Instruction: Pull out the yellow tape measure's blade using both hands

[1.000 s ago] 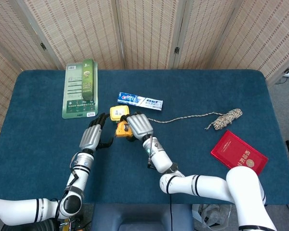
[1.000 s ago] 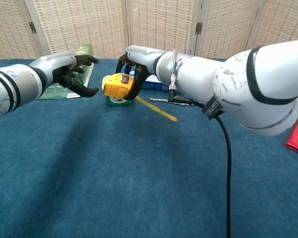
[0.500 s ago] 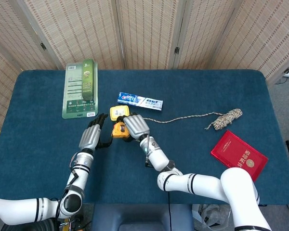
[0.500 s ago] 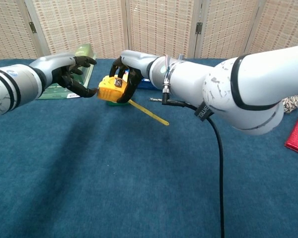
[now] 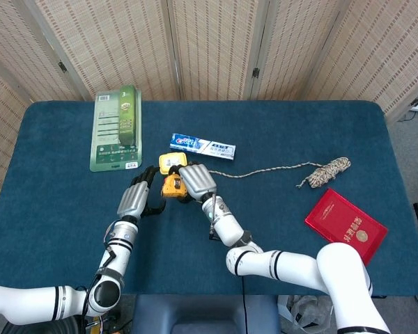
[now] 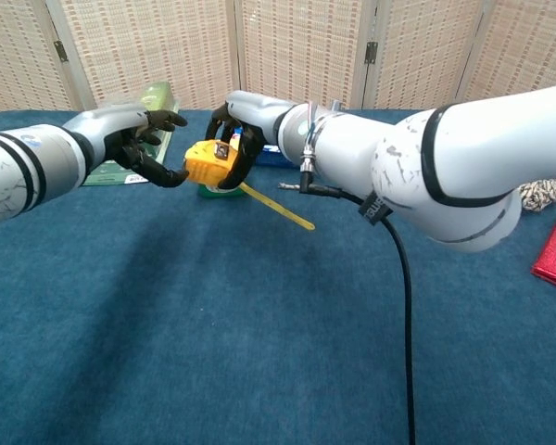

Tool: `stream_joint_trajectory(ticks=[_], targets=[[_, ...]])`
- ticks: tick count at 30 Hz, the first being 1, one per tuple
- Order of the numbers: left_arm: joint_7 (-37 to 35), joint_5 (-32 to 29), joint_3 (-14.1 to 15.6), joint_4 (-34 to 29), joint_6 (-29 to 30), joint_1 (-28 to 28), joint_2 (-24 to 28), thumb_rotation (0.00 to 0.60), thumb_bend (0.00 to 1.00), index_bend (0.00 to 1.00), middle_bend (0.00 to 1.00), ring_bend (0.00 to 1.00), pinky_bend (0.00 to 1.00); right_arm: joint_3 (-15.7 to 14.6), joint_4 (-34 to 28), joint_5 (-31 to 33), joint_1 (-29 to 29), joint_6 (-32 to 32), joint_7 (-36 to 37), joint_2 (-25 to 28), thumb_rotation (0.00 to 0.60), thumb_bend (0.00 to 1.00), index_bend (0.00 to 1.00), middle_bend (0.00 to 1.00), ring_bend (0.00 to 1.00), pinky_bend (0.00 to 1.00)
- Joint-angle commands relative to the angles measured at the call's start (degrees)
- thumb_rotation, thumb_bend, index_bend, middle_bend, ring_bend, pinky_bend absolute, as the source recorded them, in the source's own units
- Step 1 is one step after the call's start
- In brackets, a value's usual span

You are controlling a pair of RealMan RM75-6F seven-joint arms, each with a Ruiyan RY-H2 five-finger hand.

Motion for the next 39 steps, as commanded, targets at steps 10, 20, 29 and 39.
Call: stream_joint_trajectory(ticks=[10, 20, 29, 39], targets=[[0.17, -0.44, -0.25, 0.34, 0.04, -0.6, -0.76, 0.6, 0.46, 0.0, 0.0, 0.0, 0.0, 0.07, 0.71, 0.15, 0.33, -0.56, 0.17, -0.61, 0.6, 0.27, 0.55, 0.48, 0.36, 0.18], [0.61, -1.23, -0.36, 1.83, 0.07, -1.01, -1.36, 0.6, 0.46, 0.0, 0.0, 0.0, 0.0, -0.47, -0.56, -0.47, -0.5, -0.75, 0.77, 0.42, 0.6, 0.27, 0.55, 0.48, 0.36, 0.18], [0.78, -2.06, -0.73, 2.91, -0.01, -1.36, -2.06, 0.6, 0.47, 0.0, 0.0, 0.0, 0.0, -0.91, -1.09, -0.72, -1.08, -1.13, 1.46, 0.85, 0.6, 0.27, 0.55, 0.48, 0.37, 0.18], [1.35, -2.84, -1.3, 4.22, 0.91, -1.34, -2.13, 0.6, 0.48, 0.0, 0.0, 0.0, 0.0, -1.25, -1.3, -0.85, -1.31, -1.57, 1.79, 1.33, 0.6, 0.27, 0.55, 0.48, 0.37, 0.18]])
